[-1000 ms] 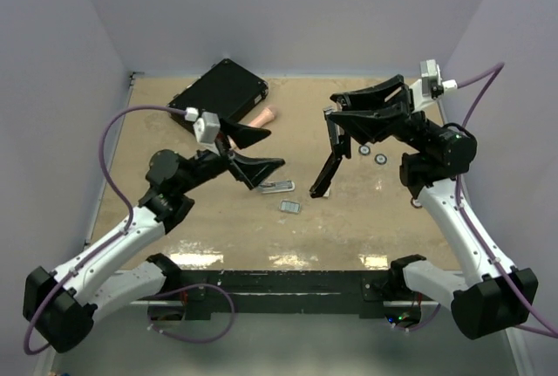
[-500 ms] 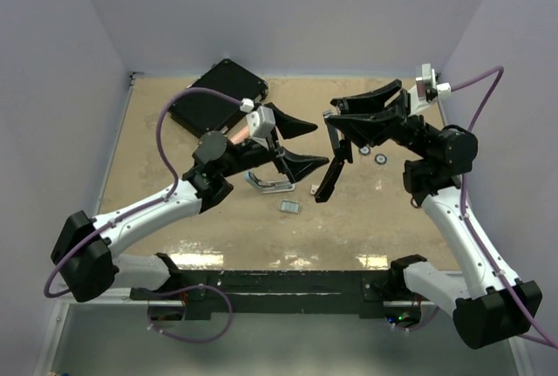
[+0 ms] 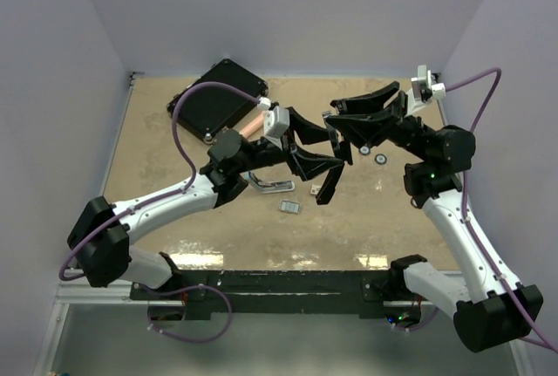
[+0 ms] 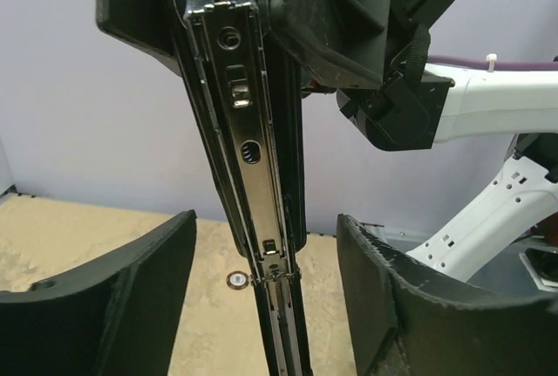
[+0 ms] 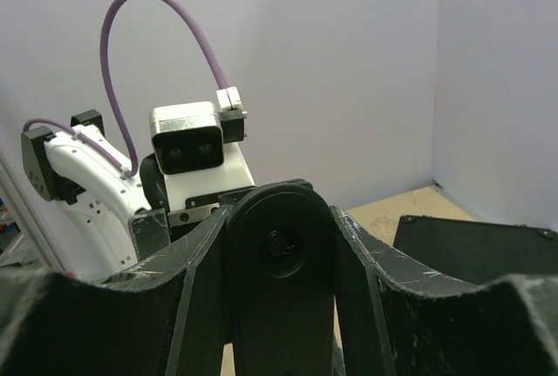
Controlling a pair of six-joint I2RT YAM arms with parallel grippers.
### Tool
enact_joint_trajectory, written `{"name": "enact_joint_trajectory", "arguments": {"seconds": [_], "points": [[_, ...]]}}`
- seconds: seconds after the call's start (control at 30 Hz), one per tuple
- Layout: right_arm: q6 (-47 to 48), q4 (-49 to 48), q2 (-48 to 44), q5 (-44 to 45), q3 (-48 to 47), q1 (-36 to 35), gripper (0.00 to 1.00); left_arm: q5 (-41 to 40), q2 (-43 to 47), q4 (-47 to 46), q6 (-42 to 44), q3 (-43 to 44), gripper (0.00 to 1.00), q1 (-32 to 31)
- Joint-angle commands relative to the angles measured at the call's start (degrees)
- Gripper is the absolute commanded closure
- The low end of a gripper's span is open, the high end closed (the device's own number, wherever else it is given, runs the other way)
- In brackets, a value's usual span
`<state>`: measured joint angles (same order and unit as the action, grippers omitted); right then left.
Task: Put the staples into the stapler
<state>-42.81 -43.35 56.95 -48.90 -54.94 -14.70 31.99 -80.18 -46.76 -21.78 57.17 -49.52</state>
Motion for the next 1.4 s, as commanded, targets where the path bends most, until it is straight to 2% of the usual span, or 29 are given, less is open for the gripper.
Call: {"name": "enact_joint_trajectory", "arguments": {"seconds": [0.0,0.23,0.27,0.33,0.37,0.43,0.47,0.6,0.7,0.73,0.77,0.97,1.07,1.37], "points": [[1.0,-1.6,-1.5,2.9,-1.2,-0.1,1.00,2.1,-1.7,-6.1,-2.7,2.9,0.34,-0.4],[1.3,-1.6,-1.2,2.9,-1.4,-0.2,1.00,1.9,-3.8,-7.2,-6.4,3.0,0.48,-0.4],[1.3,-1.6,-1.2,2.9,-1.3,-0.1,1.00,1.8,-3.8,-7.2,-6.9,3.0,0.55,-0.4],[1.5,-1.6,-1.1,2.9,-1.2,-0.1,1.00,1.9,-3.9,-7.6,-7.2,3.0,0.64,-0.5],[1.6,-1.6,-1.1,2.9,-1.1,-0.2,1.00,1.9,-3.8,-7.5,-7.3,3.0,0.75,-0.4],[1.8,-1.3,-1.2,2.9,-0.9,-0.1,1.00,1.9,-3.2,-6.9,-7.1,3.0,0.87,-0.2],[2.2,-0.9,-1.3,2.9,-0.8,-0.2,1.00,1.6,-2.9,-6.4,-6.7,2.8,1.00,-0.2],[6.0,4.9,-2.2,2.6,-1.7,-0.2,1.00,-0.5,-0.4,0.6,-4.7,2.9,1.00,1.2],[9.2,10.2,-3.2,2.7,-2.5,-0.1,0.87,-0.7,1.4,8.3,-2.8,3.9,1.00,3.3],[10.6,12.4,-3.5,3.1,-2.6,-0.1,0.87,-0.8,2.0,10.1,-2.3,4.0,1.00,4.4],[11.1,13.2,-3.7,3.4,-2.6,-0.1,1.00,-1.1,2.6,11.7,-1.4,3.7,1.00,4.9],[10.3,12.9,-4.7,4.2,-1.1,-0.1,1.00,-2.3,6.9,17.0,1.0,2.1,1.00,5.6],[9.4,12.0,-4.7,4.2,0.2,-0.2,1.00,-3.2,8.8,22.7,4.0,2.6,1.00,5.6],[8.3,10.7,-6.4,2.5,6.7,-0.1,1.00,-12.6,13.6,38.0,13.5,6.1,1.00,6.4]]}}
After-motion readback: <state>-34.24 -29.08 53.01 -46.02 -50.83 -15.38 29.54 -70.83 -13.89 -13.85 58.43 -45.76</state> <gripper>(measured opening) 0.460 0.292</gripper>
